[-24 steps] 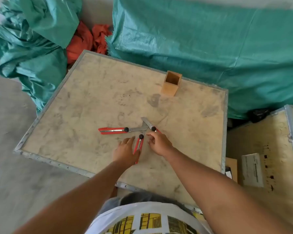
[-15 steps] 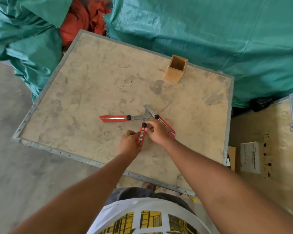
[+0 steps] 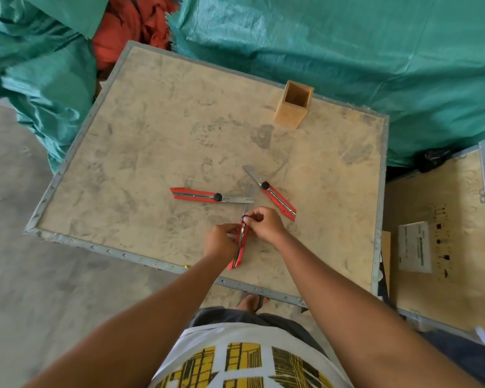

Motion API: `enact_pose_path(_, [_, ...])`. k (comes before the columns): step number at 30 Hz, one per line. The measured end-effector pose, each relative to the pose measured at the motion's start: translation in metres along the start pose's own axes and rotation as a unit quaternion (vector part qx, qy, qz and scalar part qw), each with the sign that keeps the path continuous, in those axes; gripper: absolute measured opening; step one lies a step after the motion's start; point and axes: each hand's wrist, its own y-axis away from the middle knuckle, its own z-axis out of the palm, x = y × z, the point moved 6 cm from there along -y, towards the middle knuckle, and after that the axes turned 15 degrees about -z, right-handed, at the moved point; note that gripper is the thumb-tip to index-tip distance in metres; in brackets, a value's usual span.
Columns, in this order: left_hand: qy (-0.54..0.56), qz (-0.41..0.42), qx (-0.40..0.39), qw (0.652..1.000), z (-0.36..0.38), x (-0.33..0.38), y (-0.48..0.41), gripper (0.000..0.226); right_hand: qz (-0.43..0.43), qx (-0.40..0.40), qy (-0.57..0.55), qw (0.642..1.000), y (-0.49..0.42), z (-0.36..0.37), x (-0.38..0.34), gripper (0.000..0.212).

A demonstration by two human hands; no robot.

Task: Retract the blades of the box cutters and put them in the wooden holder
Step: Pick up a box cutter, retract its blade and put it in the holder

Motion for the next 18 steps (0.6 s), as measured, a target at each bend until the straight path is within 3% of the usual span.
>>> enact_pose_path(3, [0.008,-0.023,-0.033,0.999,0.004,-0.01,0.0,0.05,0.03,0.02,-0.079,0.996,0.014,0.004,0.009,0.005])
enact_pose_path(6, [-0.001,-0.031,-0.073,0.997,0.005,-0.014,0.005,0.05,0.05,0.038,-0.133,0.989,0.025,0.002,0.017,0.01])
enact_pose_path(12, [-0.027,0.008,-0.117,0.993,0.004,0.003,0.018,0.057,0.028,0.102,-0.181,0.978,0.033,-0.018,0.006,0.007])
enact_pose_path(18, [0.022,0.04,-0.169,0.985,-0.006,0.03,0.029,0.058,-0.032,0.119,-0.194,0.973,0.025,-0.051,-0.028,0.008])
